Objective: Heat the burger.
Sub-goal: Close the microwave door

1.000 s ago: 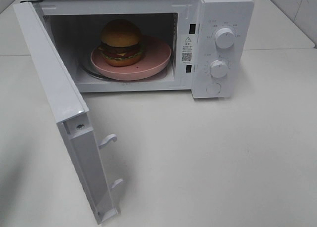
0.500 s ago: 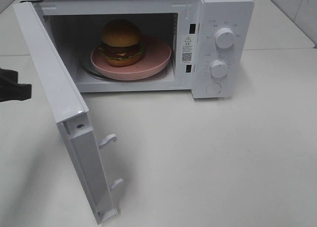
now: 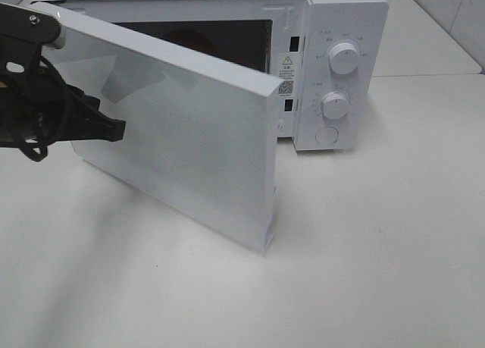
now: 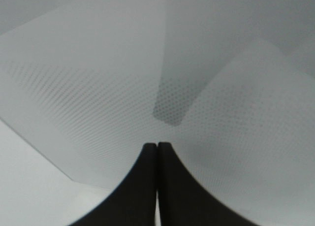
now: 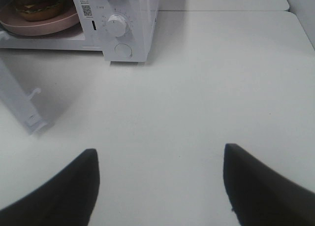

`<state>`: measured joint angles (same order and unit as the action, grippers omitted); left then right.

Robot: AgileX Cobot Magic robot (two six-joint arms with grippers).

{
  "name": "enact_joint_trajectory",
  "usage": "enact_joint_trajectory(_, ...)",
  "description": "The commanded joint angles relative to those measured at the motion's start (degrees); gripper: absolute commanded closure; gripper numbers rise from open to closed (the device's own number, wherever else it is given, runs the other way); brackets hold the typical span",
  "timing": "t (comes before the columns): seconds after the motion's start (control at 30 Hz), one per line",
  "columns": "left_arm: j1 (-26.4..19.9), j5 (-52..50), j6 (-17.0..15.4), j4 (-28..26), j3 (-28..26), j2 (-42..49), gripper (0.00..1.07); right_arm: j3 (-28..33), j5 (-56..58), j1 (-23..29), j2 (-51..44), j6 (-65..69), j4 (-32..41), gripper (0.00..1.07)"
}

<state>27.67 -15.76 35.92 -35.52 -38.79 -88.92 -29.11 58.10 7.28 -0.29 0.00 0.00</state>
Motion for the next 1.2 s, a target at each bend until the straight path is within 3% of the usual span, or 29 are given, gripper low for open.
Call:
enact_joint_trajectory(0.03, 0.29, -0.92, -0.4, 1.32, -3.21, -2.92, 1.07, 0.11, -0.74, 0.17, -1.43, 0.0, -0.52, 0.38)
enact_joint_trajectory(0.57, 0.69, 0.92, -0.63, 1.66, -14.95, -10.49, 1.07, 0.11, -0.74, 0.17, -1.43, 0.0, -0.52, 0.38)
enact_joint_trajectory(0.9, 5.67, 1.03, -0.46, 1.66, -24.75, -17.13, 1.07, 0.11, -0.74, 0.17, -1.43, 0.0, -0.52, 0.38)
enact_joint_trajectory(1.2, 6.93, 3.5, -0.46, 1.66, -29.97, -21.37, 1.07, 0.11, -0.74, 0.17, -1.43, 0.0, -0.52, 0.38)
